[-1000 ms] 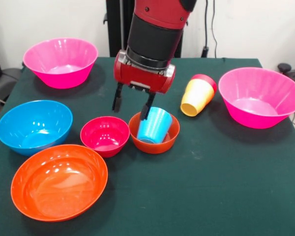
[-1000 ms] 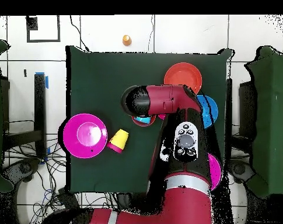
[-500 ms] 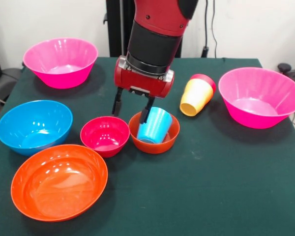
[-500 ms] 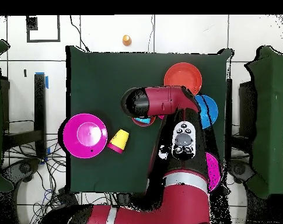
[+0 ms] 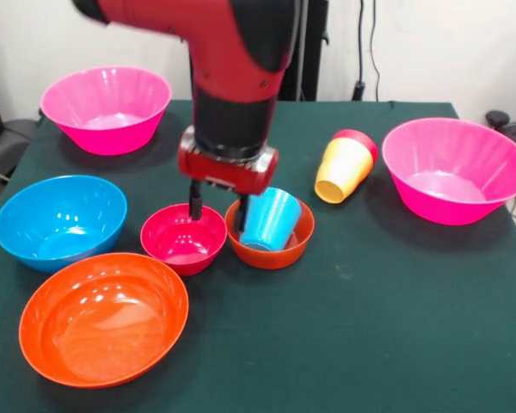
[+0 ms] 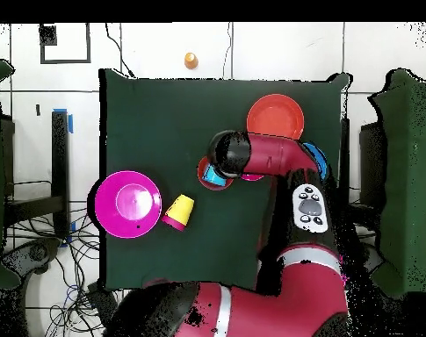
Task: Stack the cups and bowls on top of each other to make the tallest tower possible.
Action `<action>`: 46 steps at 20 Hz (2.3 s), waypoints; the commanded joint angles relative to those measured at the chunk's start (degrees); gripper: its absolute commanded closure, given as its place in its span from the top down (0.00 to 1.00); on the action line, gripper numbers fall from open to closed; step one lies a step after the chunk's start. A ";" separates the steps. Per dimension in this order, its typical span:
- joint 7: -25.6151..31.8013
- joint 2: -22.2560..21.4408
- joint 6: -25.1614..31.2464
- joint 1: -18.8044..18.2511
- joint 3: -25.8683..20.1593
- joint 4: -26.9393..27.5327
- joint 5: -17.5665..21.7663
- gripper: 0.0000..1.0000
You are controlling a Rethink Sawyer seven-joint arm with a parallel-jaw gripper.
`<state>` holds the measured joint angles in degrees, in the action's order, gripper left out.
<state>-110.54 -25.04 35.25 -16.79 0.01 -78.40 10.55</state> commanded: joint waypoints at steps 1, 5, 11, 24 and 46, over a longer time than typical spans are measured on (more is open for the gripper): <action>2.25 9.67 -0.53 -2.17 -7.79 0.61 0.42 1.00; 3.79 10.93 -0.72 -3.71 -9.16 0.92 0.83 1.00; 2.62 3.23 10.25 -3.12 -8.04 -3.70 -1.47 1.00; 4.59 -2.86 12.16 -5.38 -12.15 -7.99 -1.85 0.00; 3.64 -1.14 5.96 -4.71 -10.37 -4.91 4.14 1.00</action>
<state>-110.54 -29.17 46.92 -21.57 -7.04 -84.05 9.46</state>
